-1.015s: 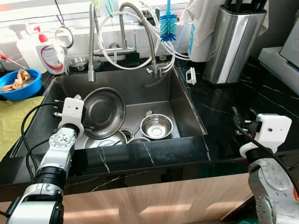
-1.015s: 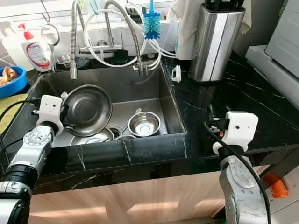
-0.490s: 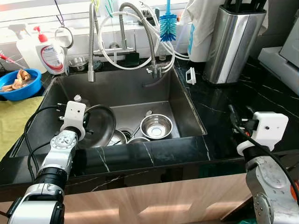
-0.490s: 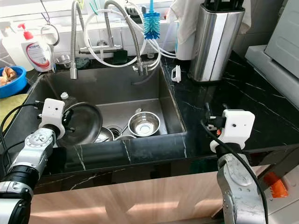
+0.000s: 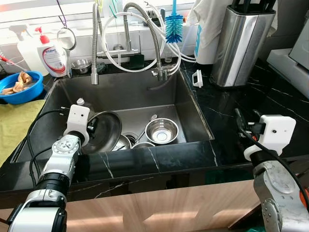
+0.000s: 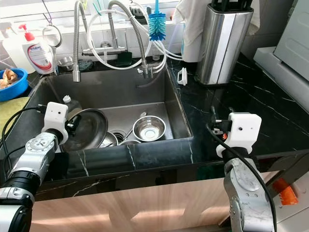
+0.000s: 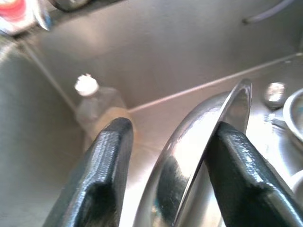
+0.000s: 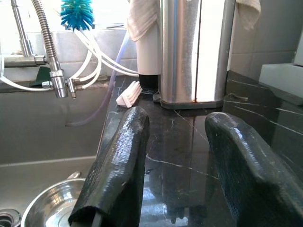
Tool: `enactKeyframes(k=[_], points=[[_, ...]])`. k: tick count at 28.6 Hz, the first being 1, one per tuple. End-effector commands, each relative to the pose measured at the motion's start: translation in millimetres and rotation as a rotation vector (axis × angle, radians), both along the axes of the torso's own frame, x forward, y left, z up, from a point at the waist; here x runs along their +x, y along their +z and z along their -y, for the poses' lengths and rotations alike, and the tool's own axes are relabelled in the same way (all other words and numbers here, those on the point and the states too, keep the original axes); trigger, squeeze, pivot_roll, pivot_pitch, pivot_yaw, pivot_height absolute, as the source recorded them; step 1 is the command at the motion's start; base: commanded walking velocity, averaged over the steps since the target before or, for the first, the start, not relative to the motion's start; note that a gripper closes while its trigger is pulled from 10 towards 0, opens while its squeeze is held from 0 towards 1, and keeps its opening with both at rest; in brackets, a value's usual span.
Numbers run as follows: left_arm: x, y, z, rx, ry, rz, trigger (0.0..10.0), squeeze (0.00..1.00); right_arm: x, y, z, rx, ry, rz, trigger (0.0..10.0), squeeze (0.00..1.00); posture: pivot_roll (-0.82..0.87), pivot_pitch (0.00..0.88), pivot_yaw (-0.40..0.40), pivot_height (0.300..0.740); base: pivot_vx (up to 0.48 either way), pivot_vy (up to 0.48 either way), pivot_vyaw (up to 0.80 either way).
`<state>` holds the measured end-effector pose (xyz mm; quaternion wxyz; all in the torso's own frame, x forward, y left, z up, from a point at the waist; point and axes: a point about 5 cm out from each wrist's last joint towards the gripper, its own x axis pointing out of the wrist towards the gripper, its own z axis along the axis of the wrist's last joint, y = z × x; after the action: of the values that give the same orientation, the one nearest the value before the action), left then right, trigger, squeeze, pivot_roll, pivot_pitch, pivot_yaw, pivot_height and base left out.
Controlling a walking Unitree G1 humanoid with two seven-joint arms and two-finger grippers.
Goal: Kitchen organization
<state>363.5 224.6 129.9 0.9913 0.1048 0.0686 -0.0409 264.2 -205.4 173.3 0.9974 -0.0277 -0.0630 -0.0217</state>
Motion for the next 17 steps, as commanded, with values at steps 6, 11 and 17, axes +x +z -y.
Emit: enactKeyframes(k=[6, 11, 17], points=[[10.4, 21.4, 6.7, -0.074, -0.104, -0.004, 10.0, 0.00, 2.1, 0.3, -4.4, 0.010, 0.030, -0.015, 10.0, 0.00, -0.07, 0.000, 0.048, 0.740, 0.000, 0.000, 0.00], [12.6, 25.8, 14.6, -0.067, -0.234, -0.059, 10.0, 0.00, 3.1, -1.2, -5.2, 0.016, 0.037, -0.028, 10.0, 0.00, -0.06, 0.000, 0.051, 0.740, 0.000, 0.000, 0.00], [10.2, 18.7, 18.5, 0.003, -0.312, -0.153, 10.0, 0.00, 3.1, -1.8, -6.1, 0.020, 0.050, -0.038, 10.0, 0.00, -0.06, 0.000, 0.053, 0.740, 0.000, 0.000, 0.00]])
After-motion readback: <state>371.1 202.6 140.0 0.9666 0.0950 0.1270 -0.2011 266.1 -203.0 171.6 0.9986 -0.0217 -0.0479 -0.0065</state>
